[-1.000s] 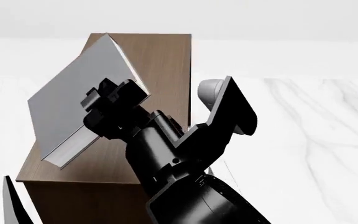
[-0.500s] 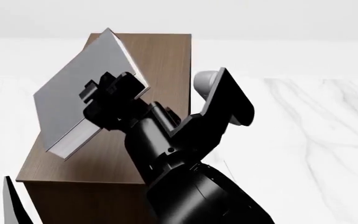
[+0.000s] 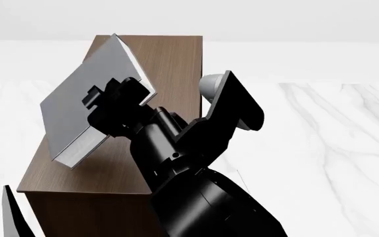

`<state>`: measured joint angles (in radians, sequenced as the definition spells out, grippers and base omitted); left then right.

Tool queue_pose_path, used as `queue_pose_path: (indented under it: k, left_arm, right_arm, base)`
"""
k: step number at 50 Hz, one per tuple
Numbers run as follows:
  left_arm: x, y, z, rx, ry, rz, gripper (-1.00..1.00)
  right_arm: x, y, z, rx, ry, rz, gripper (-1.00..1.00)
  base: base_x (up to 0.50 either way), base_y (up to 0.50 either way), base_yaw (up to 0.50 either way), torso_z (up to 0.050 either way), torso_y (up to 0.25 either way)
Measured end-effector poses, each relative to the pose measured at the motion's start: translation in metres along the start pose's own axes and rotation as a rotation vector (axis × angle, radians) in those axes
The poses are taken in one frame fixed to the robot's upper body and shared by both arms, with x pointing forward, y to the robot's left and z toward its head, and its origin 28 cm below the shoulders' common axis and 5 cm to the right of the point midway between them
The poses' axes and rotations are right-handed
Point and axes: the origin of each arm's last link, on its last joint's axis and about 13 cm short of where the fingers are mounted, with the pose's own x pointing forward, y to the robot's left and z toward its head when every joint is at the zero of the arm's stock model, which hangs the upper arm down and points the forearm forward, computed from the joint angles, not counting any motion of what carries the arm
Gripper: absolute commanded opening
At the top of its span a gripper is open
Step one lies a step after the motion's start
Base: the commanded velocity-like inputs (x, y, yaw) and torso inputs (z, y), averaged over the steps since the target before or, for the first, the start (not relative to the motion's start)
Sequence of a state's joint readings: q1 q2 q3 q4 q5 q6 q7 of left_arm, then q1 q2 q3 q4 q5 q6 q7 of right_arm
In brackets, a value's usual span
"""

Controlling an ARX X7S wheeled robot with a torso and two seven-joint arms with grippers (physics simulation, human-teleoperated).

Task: Pick up the book in the middle and place it on the cabinet shelf.

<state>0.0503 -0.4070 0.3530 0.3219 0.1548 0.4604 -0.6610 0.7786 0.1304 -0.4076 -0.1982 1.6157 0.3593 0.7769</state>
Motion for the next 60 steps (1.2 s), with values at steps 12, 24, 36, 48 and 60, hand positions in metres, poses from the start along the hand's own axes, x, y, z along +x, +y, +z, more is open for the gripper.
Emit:
queue_pose_path:
  k: [12,24,36,48,60]
  left_arm:
    - [0.0,0.0,0.0,-0.001,0.001,0.001,1.0]
    - [0.0,0.0,0.0,-0.001,0.003,-0.001,1.0]
    - [-0.001,0.0,-0.001,-0.002,0.006,-0.001,1.0]
    - [-0.002,-0.001,-0.004,-0.002,0.009,-0.003,1.0]
    - [-0.002,-0.001,-0.005,-0.002,0.012,-0.005,1.0]
  right_arm:
    - [0.006,-0.004,0.0,-0.007,-0.005,-0.02,-1.0]
    - [0.01,-0.01,-0.003,-0.003,0.008,-0.044,-1.0]
    - [0.012,-0.017,-0.008,-0.001,0.027,-0.068,-1.0]
    - [0.014,-0.021,-0.008,0.01,0.02,-0.066,-1.0]
    - [0.016,-0.023,-0.008,0.008,0.015,-0.061,-1.0]
  base:
    - [0.0,0.0,0.0,0.001,0.001]
    - [0.0,0.0,0.0,0.0,0.002]
    - [0.0,0.0,0.0,0.0,0.002]
    - [0.0,0.0,0.0,0.0,0.0]
    - [0.0,0.0,0.0,0.0,0.0]
